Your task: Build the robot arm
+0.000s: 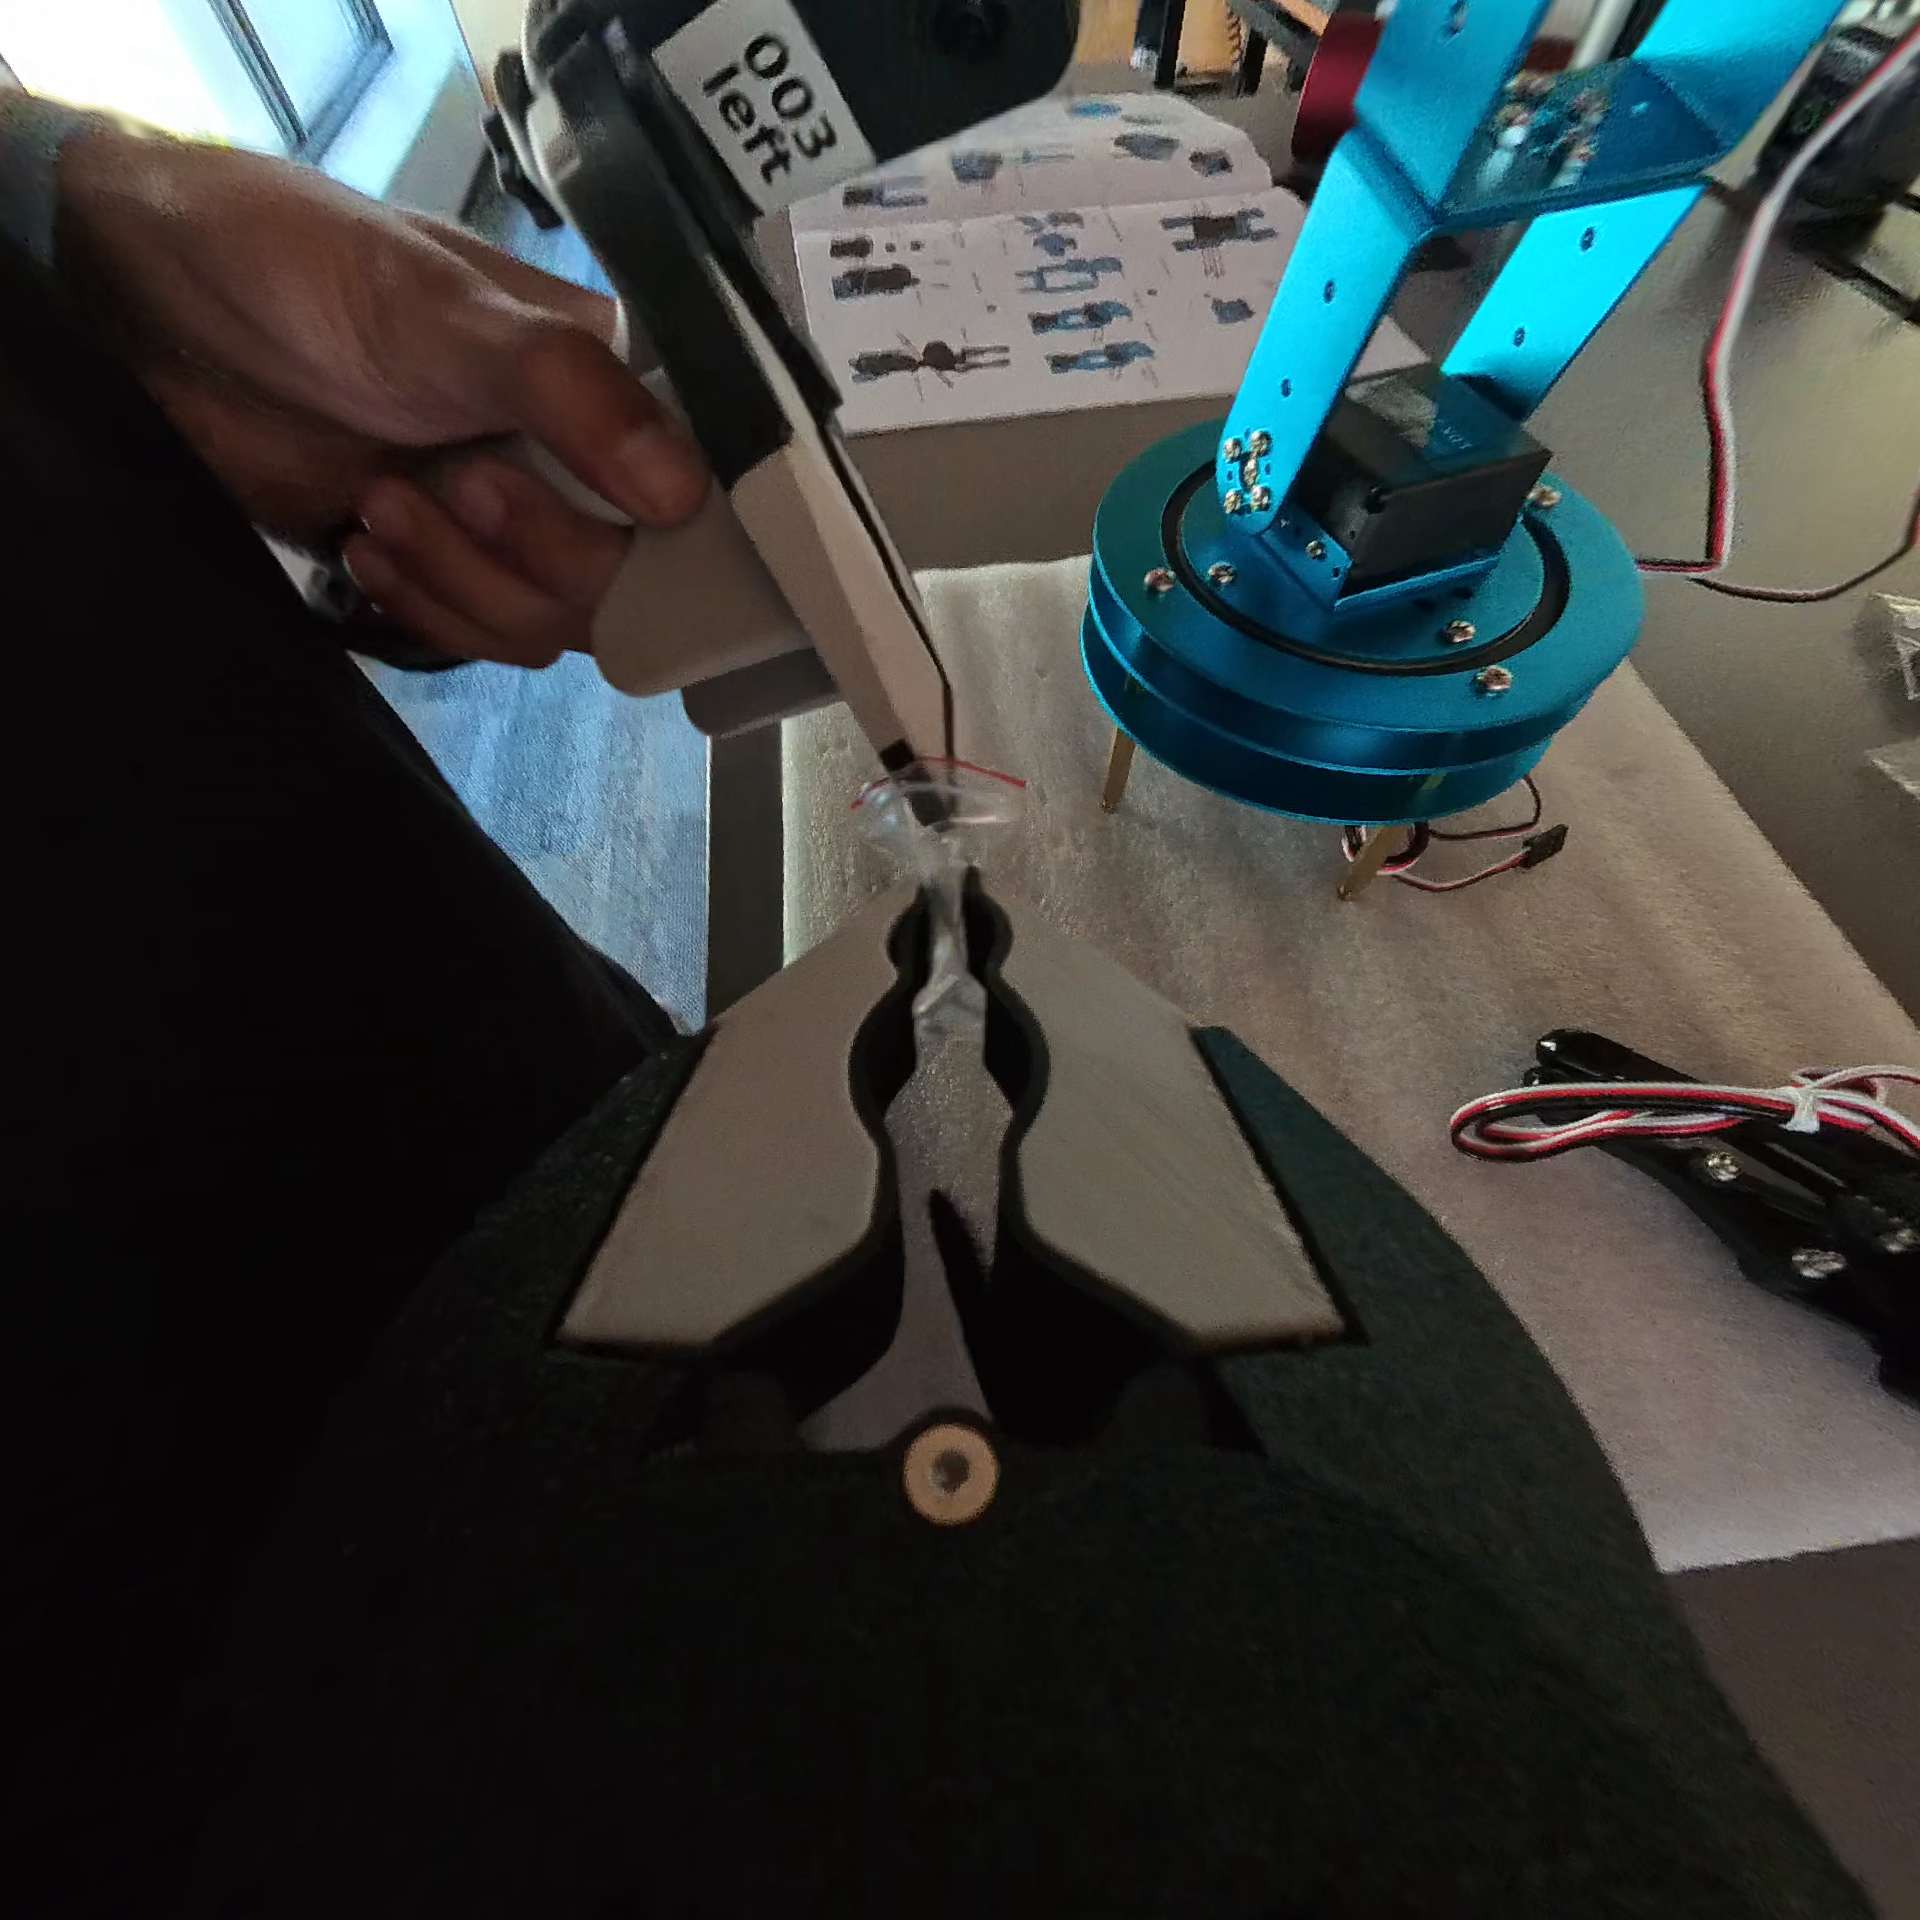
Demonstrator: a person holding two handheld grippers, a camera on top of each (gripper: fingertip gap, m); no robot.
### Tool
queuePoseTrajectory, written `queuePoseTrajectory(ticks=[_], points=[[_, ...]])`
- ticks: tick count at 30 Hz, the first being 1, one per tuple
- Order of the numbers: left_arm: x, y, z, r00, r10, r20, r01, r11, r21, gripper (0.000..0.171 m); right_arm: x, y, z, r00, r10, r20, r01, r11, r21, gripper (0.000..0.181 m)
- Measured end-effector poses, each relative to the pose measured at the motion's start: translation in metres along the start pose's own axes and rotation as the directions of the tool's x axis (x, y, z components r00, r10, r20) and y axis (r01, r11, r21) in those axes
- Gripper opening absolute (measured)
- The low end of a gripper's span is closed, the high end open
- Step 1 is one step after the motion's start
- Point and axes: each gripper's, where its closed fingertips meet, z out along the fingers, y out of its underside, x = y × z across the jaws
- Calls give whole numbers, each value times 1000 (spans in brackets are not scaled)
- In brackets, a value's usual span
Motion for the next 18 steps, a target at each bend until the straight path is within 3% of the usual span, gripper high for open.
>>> queuePoseTrajectory(ticks=[3,5,8,11,14,18], points=[[21,-6,-3,992,75,-105,-72,997,32,0,-1,-5,-5,984,157,80,-163,984,66,40],[37,-11,-8,978,99,-185,-87,994,73,0,0,-9,-11,936,304,179,-327,938,118,57],[56,-19,-17,952,119,-283,-83,987,137,0,-5,-21,-23,759,492,427,-594,792,142,56],[66,-26,-24,930,122,-346,-57,980,192,0,-16,-43,-42,560,485,672,-738,660,139,38],[68,-32,-30,920,119,-373,-34,974,226,0,-20,-49,-45,508,459,729,-764,631,135,34],[66,-34,-34,914,115,-388,-22,972,235,0,-17,-57,-42,507,451,734,-774,612,159,31]])
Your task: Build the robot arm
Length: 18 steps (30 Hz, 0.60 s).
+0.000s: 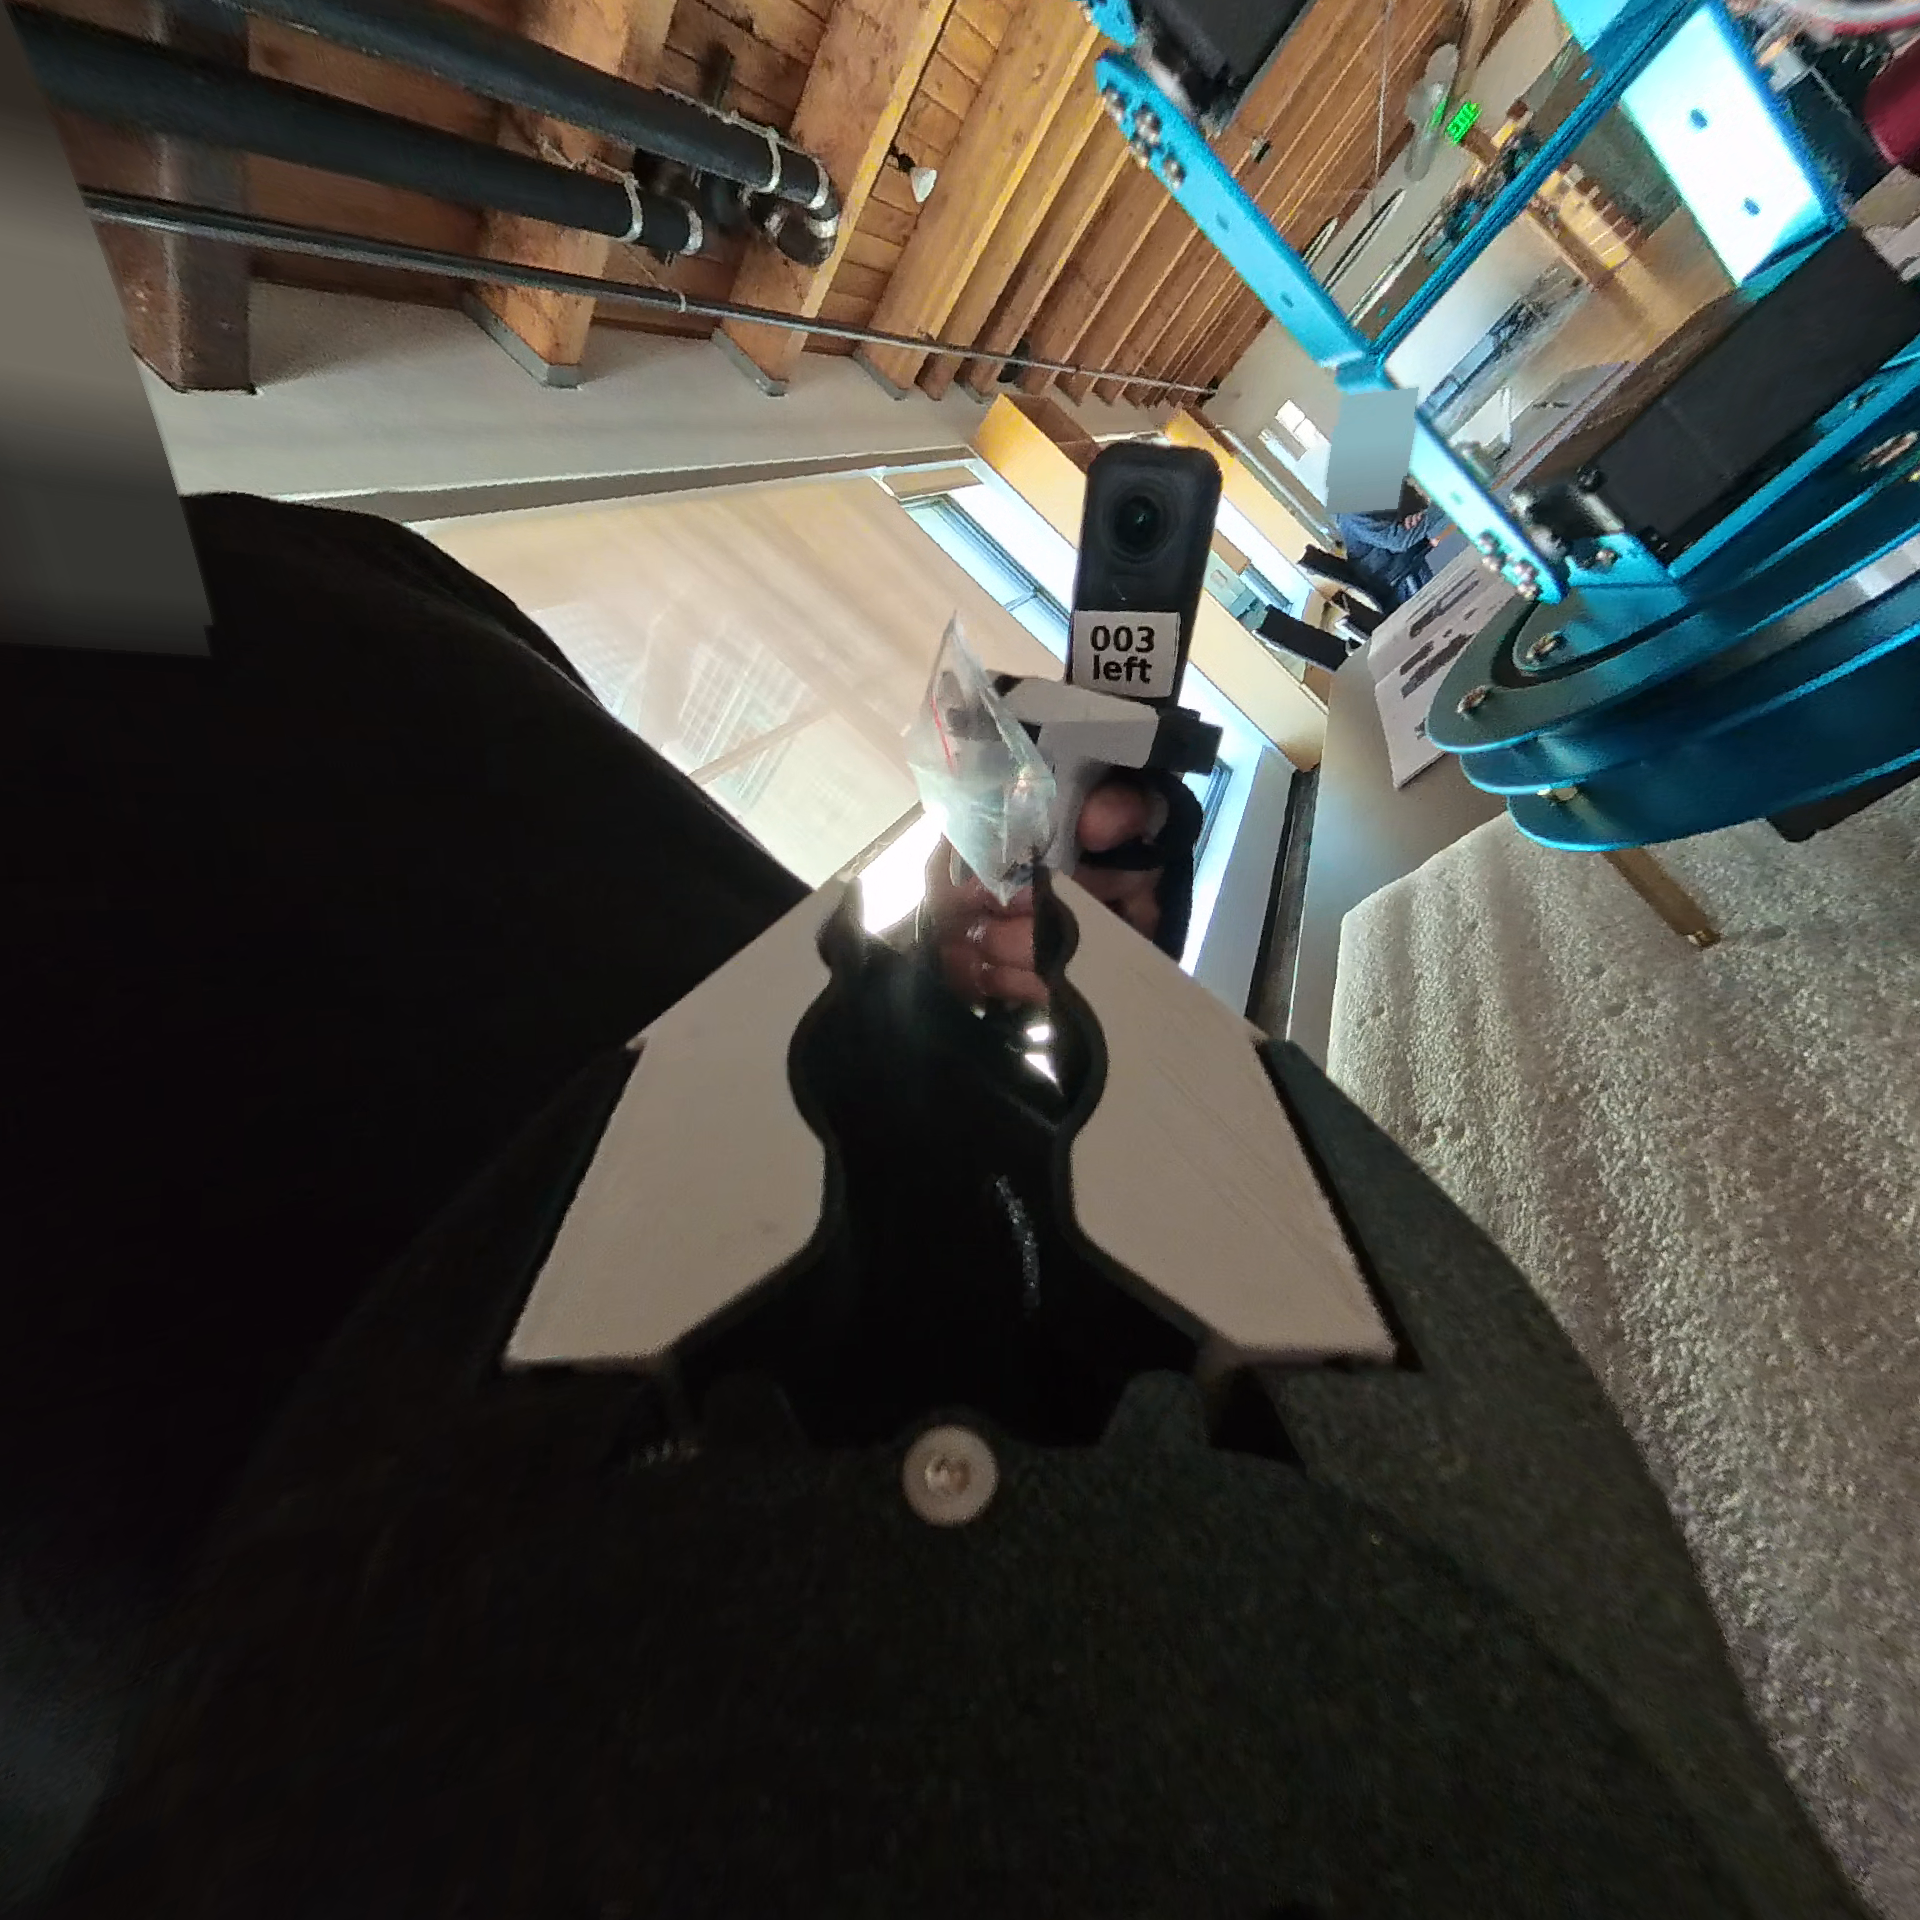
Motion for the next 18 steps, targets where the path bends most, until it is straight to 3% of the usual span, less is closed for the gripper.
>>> queuePoseTrajectory(ticks=[8,12,18], points=[[1,0,1,998,-32,-45,32,999,3,0,16,0,8,998,43,-46,-43,999,-4,37],[-1,0,0,998,-43,-44,43,999,6,0,7,0,10,1000,17,-4,-17,1000,-10,5],[-15,2,-10,999,-21,29,22,999,-30,0,9,-1,0,995,-42,-85,40,999,-35,2]])
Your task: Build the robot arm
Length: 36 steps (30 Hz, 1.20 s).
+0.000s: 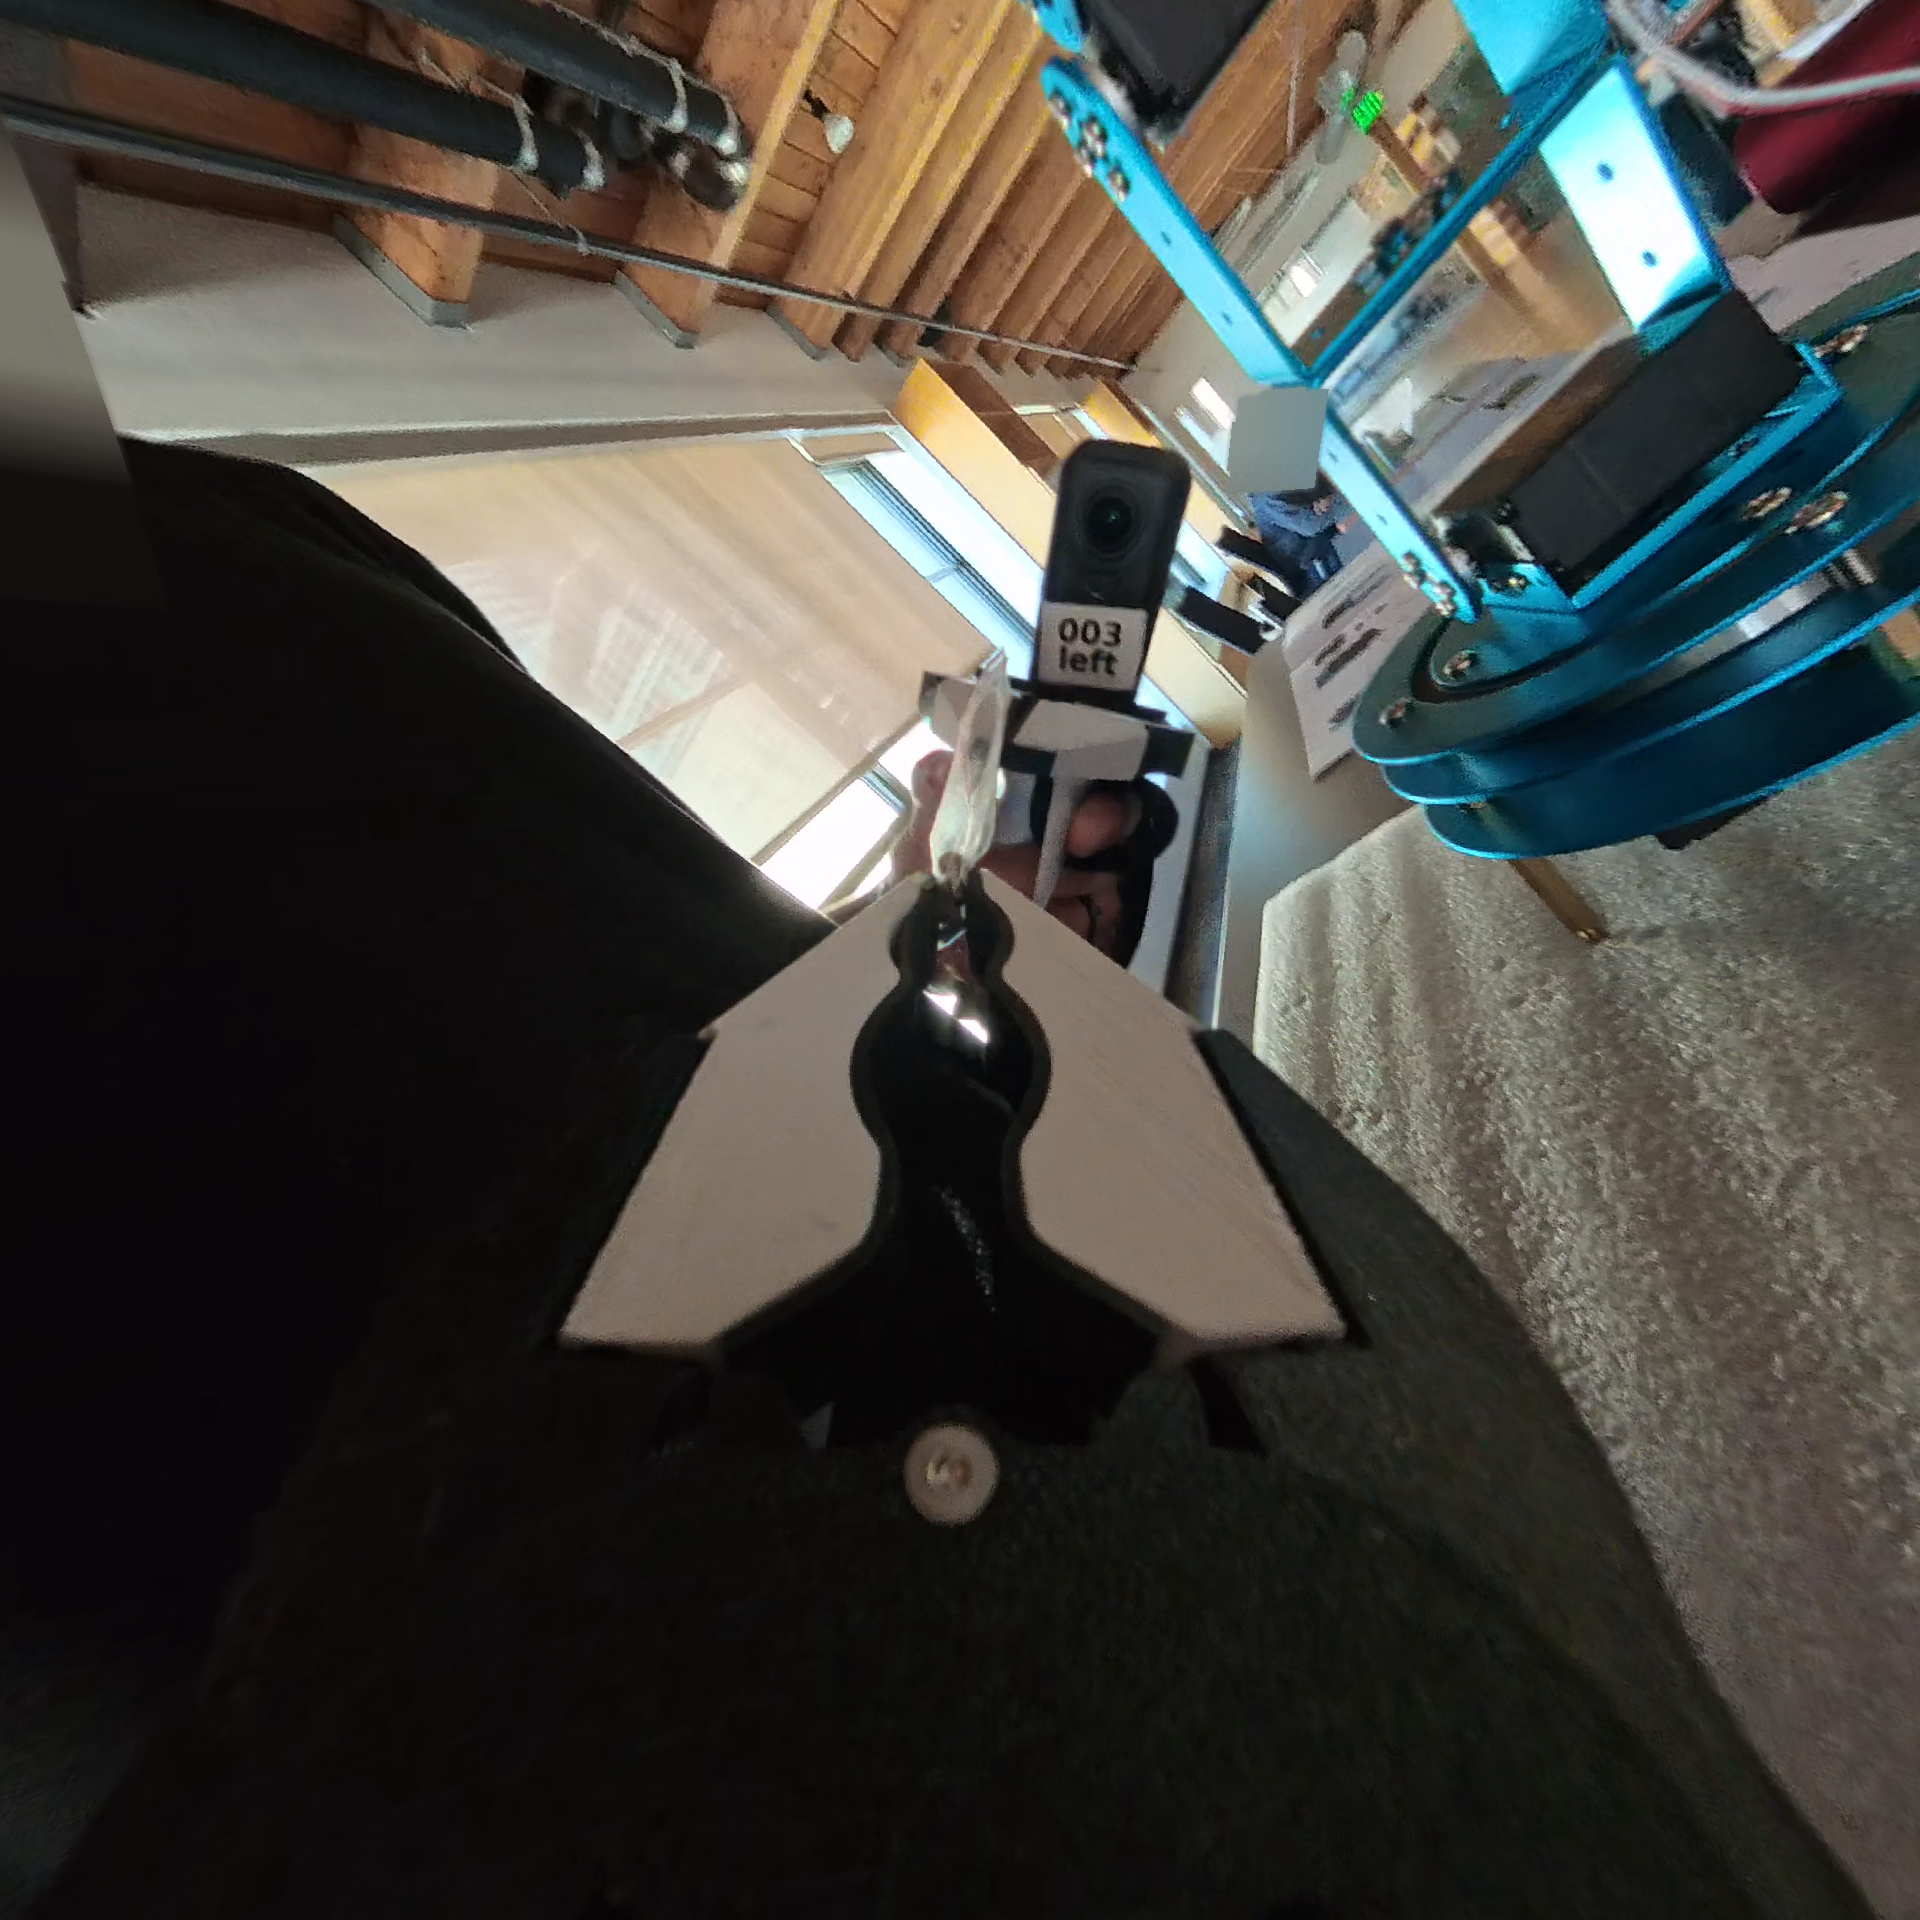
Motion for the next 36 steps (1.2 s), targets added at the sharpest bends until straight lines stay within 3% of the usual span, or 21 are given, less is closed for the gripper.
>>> queuePoseTrajectory(ticks=[9,14,17,20,25,32,36], points=[[-9,3,-2,1000,-8,25,8,1000,1,0,7,3,-2,998,1,-70,-6,998,-58,3],[-25,17,-2,995,25,94,-20,998,-53,0,19,11,-11,977,-29,-212,-1,990,-141,3],[-49,38,2,980,71,187,-45,989,-139,0,35,24,-28,923,-114,-368,8,960,-279,3],[-75,53,2,956,90,280,-36,981,-190,16,47,30,-55,854,-179,-488,-19,928,-372,3],[-83,61,-2,942,123,313,-59,977,-207,16,64,24,-113,724,-242,-646,-106,886,-451,3],[-81,60,-4,939,159,305,-96,973,-212,16,67,19,-141,684,-342,-644,-221,745,-630,3],[-81,63,-4,931,188,314,-118,967,-227,16,64,19,-134,713,-364,-599,-224,692,-686,3]])
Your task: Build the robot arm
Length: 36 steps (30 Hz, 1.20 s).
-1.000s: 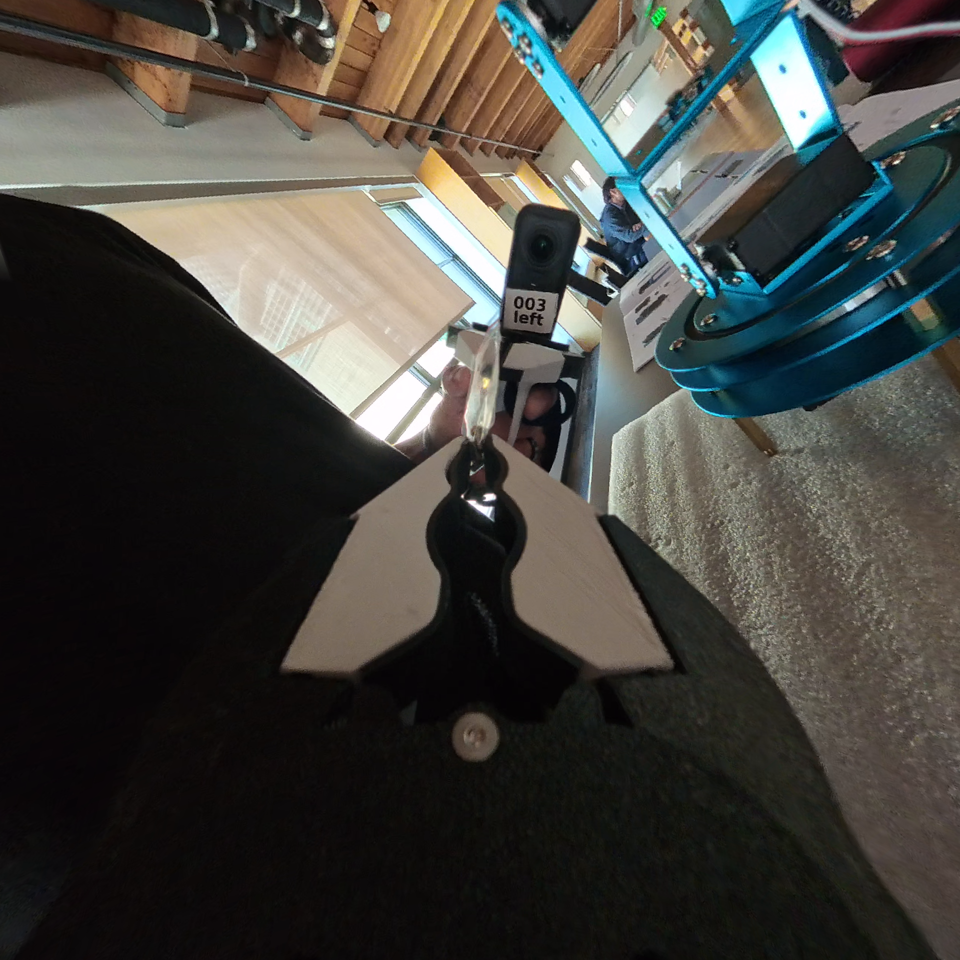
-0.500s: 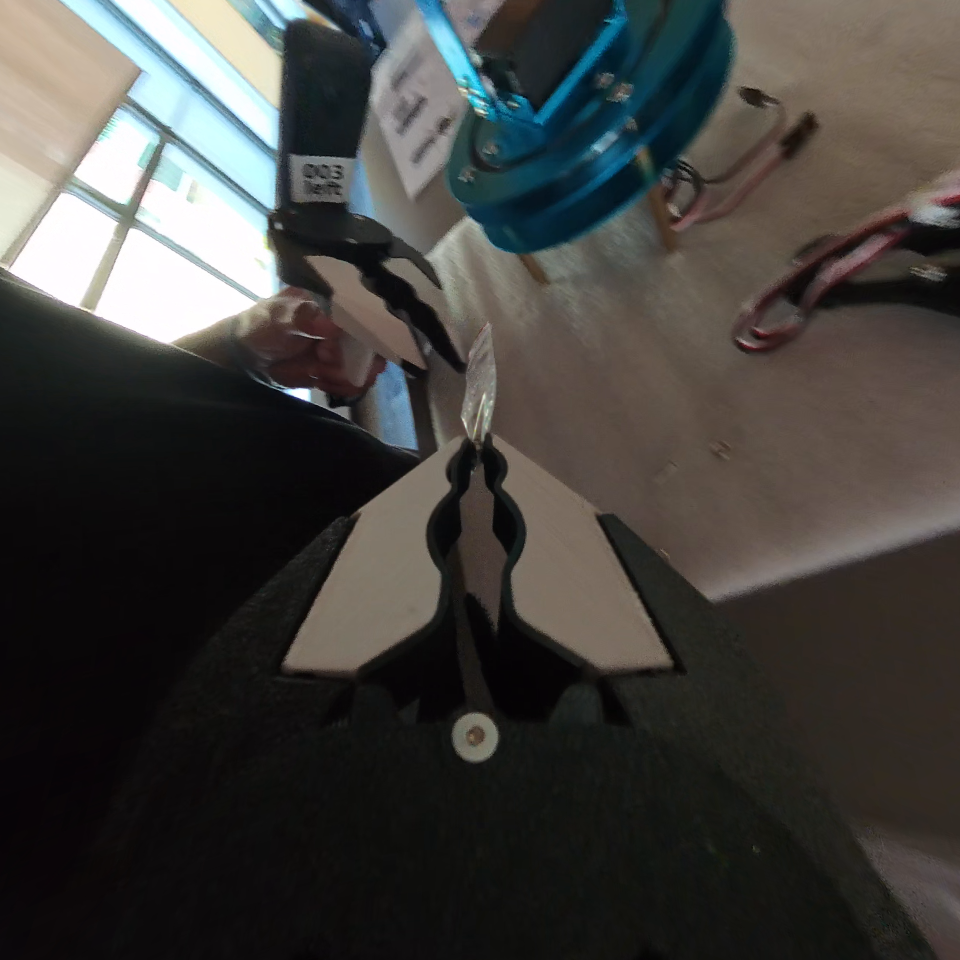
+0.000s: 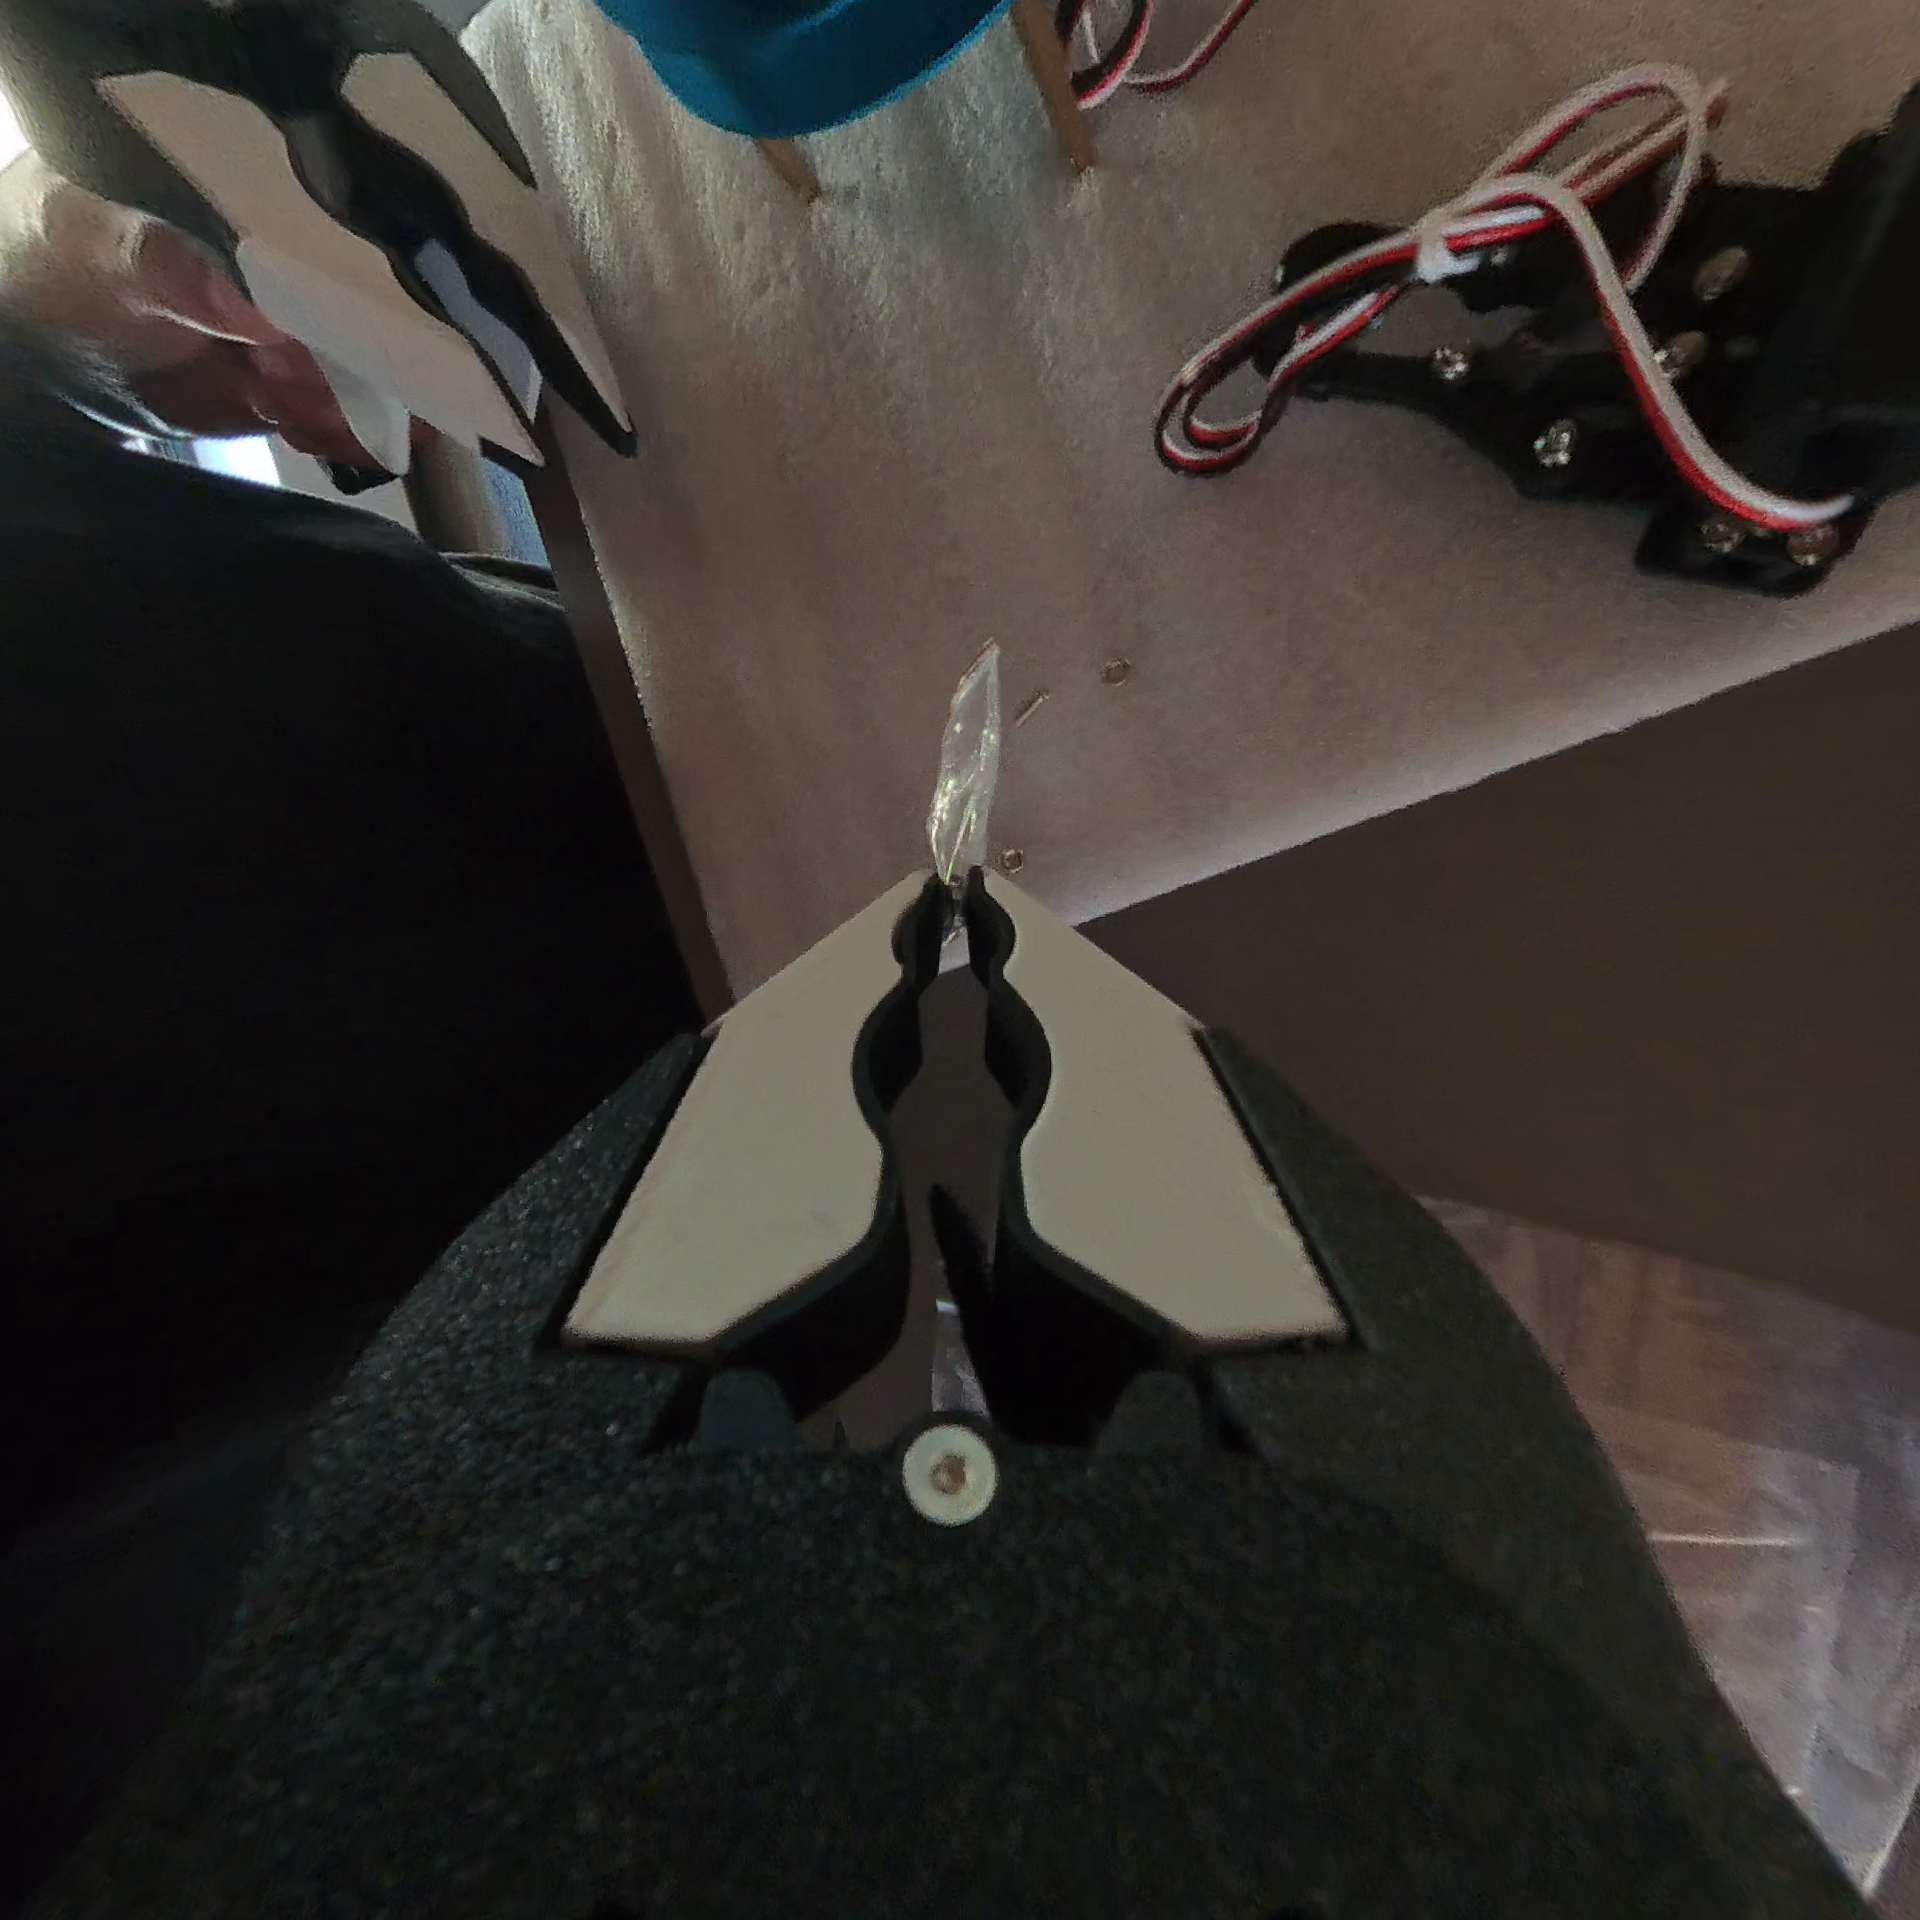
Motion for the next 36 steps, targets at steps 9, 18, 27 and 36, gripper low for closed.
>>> queuePoseTrajectory(ticks=[9,18,27,36], points=[[-1,12,5,996,72,54,-69,996,-58,17,4,-8,-15,1000,16,24,-18,997,78,3],[15,10,42,937,310,158,-294,949,-117,17,23,31,-40,948,280,151,-316,883,347,3],[-10,-14,93,732,613,298,-508,782,-360,17,63,83,-30,886,452,105,-460,829,317,3],[-21,-18,100,600,780,177,-608,588,-533,15,66,80,-50,915,399,54,-386,833,396,21]])
